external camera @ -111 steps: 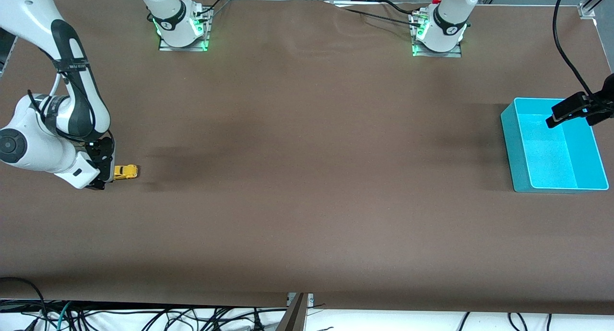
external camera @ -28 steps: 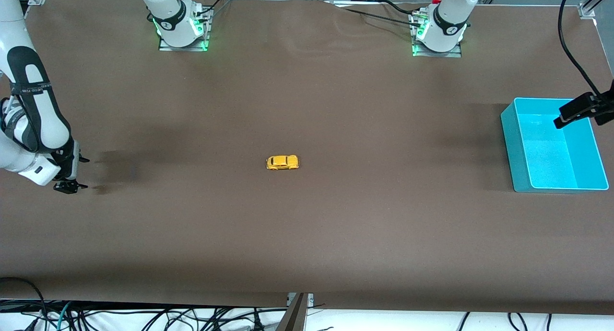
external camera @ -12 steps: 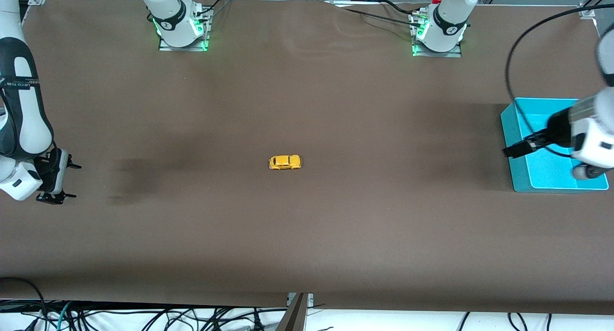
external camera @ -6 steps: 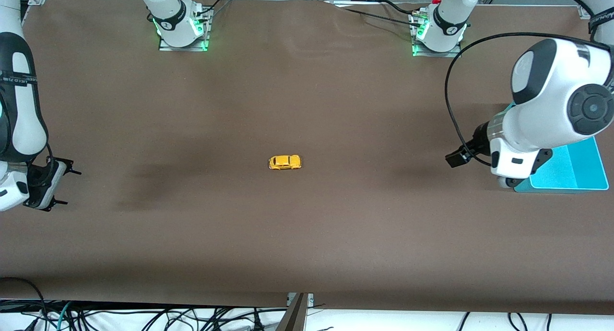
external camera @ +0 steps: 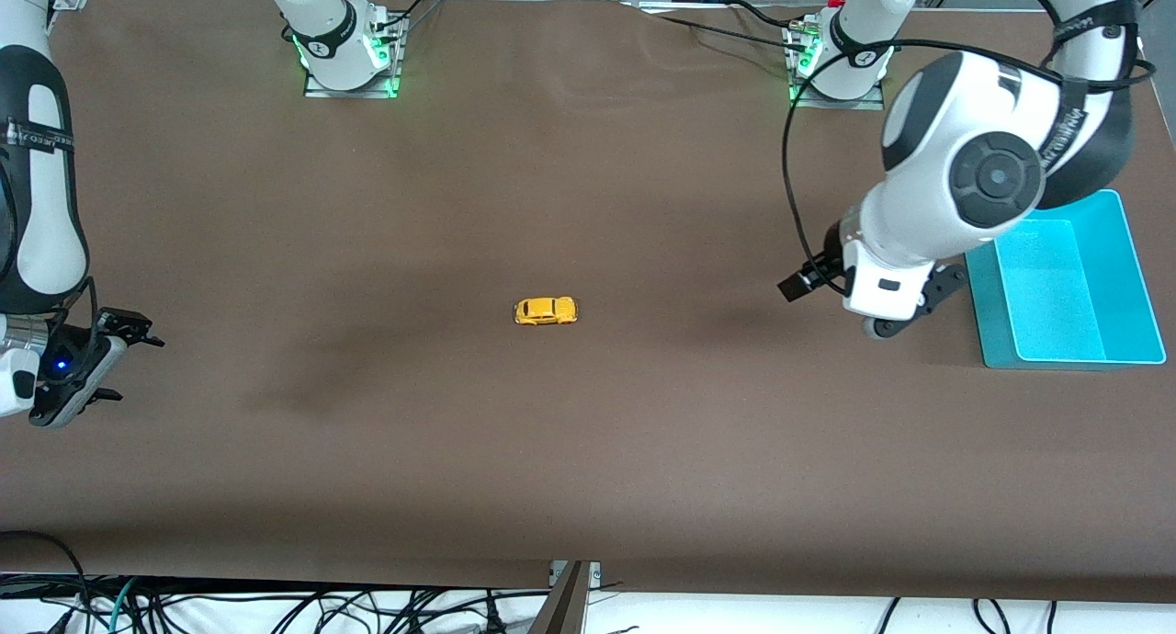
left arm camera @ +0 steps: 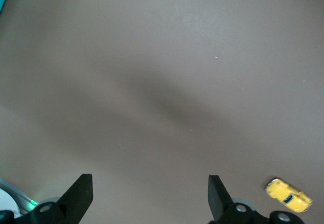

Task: Wind and store yellow beetle car
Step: 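Lower the left gripper over the yellow car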

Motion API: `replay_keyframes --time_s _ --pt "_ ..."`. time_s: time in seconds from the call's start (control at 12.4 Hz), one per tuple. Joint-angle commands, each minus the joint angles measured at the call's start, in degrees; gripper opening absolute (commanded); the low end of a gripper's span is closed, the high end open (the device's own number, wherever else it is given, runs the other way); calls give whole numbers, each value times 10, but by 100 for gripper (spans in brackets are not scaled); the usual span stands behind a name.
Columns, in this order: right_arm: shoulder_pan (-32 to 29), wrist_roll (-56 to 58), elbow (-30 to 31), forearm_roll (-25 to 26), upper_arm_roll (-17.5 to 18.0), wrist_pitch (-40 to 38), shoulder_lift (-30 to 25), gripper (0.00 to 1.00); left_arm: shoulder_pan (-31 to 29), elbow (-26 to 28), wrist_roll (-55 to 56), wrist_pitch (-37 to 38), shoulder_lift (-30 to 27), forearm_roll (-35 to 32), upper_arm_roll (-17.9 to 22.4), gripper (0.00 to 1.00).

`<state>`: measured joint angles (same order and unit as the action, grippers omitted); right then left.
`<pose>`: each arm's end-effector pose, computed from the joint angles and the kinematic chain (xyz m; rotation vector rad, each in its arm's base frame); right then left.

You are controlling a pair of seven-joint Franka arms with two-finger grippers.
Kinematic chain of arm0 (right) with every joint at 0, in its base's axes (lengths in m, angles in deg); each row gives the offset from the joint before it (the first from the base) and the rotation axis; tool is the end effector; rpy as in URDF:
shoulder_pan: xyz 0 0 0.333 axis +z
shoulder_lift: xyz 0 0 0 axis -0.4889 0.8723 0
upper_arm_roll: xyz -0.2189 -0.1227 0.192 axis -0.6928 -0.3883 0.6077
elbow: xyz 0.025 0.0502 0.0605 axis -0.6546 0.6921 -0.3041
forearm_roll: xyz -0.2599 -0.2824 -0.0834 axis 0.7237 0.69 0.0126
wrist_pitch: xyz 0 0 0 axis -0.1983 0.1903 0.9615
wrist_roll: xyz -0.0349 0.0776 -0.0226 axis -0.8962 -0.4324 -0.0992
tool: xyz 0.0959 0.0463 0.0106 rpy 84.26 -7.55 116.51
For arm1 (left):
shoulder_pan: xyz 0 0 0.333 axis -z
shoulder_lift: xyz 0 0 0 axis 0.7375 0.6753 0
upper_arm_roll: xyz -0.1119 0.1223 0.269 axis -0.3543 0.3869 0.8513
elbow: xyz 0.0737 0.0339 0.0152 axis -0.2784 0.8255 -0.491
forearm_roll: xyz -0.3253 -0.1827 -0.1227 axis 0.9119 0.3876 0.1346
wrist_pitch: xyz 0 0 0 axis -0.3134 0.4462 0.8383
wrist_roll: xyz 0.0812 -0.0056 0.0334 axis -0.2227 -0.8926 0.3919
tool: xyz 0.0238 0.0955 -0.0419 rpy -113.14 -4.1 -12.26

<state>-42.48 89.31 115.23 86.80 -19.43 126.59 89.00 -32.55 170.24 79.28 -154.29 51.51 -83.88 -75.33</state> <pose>0.7111 -0.1338 0.3646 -2.7096 -1.4299 0.0128 0.6050 -0.2283 0.4744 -2.9184 -1.0396 0.2908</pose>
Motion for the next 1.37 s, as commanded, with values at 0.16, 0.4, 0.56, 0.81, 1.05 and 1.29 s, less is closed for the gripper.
replay_keyframes --time_s 0.16,0.4,0.56,0.81,1.05,1.29 --pt "28 -146 -20 6 -4 -59 -25 100 47 -50 169 8 50 9 8 100" --pt "41 -260 -20 5 -1 -95 -39 100 92 -111 319 4 117 10 8 100" --pt "43 -316 -20 -1 1 -116 -54 100 120 -142 417 -29 160 11 9 100" --pt "54 -395 0 -1 3 -130 -99 100 161 -143 520 -108 186 15 8 100" --pt "56 -395 58 5 4 -127 -164 100 226 -143 617 -200 223 12 14 100" --pt "57 -395 75 6 4 -131 -199 100 259 -144 706 -261 258 12 15 100"
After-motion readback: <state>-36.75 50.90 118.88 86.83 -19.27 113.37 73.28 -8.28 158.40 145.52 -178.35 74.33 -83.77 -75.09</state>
